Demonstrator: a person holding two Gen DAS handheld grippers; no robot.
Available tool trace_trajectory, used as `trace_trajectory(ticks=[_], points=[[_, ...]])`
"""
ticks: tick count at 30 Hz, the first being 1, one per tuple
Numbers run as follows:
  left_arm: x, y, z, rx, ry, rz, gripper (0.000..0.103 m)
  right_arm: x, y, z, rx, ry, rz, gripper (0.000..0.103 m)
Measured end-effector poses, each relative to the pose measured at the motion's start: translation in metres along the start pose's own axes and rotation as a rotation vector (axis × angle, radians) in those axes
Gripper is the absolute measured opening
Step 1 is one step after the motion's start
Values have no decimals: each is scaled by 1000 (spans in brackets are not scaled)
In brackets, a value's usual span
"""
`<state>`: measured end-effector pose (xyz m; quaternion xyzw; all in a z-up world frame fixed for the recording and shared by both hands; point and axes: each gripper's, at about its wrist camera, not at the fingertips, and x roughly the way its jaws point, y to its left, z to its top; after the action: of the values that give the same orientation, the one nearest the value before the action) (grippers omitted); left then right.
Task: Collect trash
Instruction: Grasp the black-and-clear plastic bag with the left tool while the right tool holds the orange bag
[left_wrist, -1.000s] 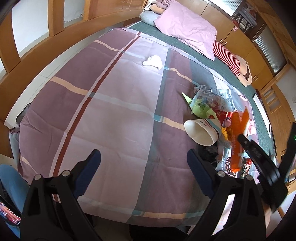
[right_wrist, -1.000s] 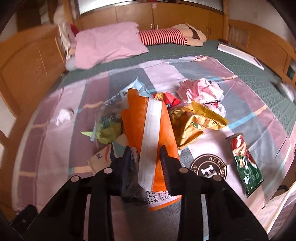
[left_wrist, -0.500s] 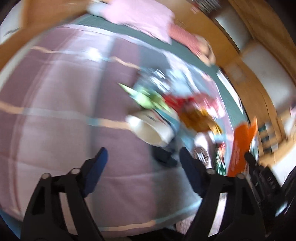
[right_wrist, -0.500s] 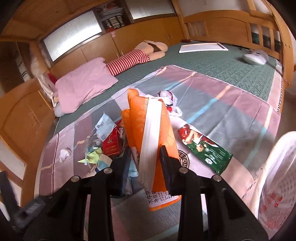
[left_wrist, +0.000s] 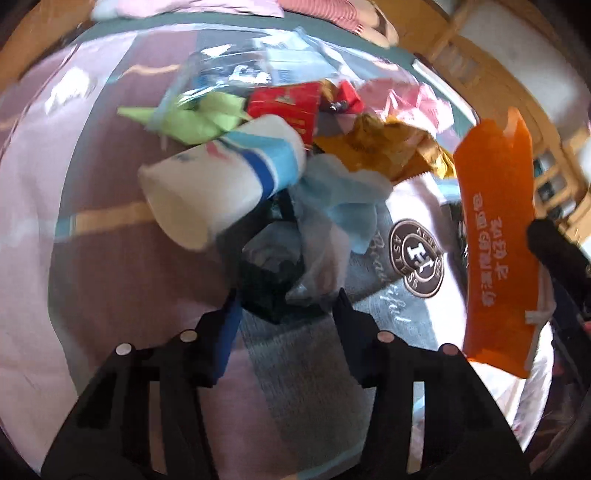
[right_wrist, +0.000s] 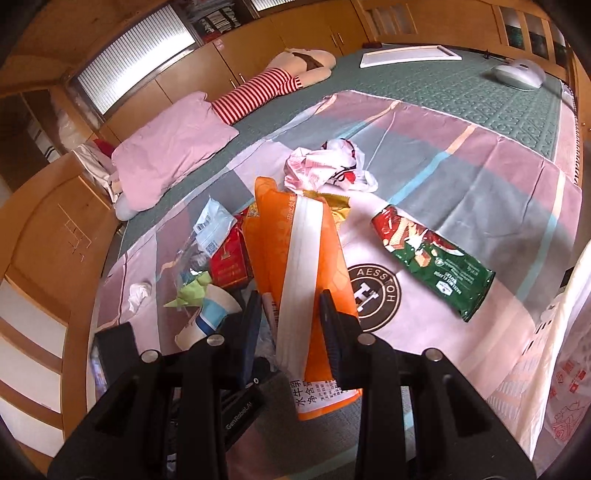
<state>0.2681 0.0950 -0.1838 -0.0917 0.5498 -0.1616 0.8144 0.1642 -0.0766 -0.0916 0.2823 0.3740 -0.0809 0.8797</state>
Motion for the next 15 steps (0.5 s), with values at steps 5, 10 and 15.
trace_trajectory(ticks=[5,10,15], points=[[-27,13,-6,-85,-50,-73,47,-2,4,0,-25,-14,-3,33],[-76,22,-25,-126,-123,-68,46,2,12,-3,-57,17,29,33],[-123,25,-33,-110,-284,78,47,5,32,-13,-140,68,116,33]])
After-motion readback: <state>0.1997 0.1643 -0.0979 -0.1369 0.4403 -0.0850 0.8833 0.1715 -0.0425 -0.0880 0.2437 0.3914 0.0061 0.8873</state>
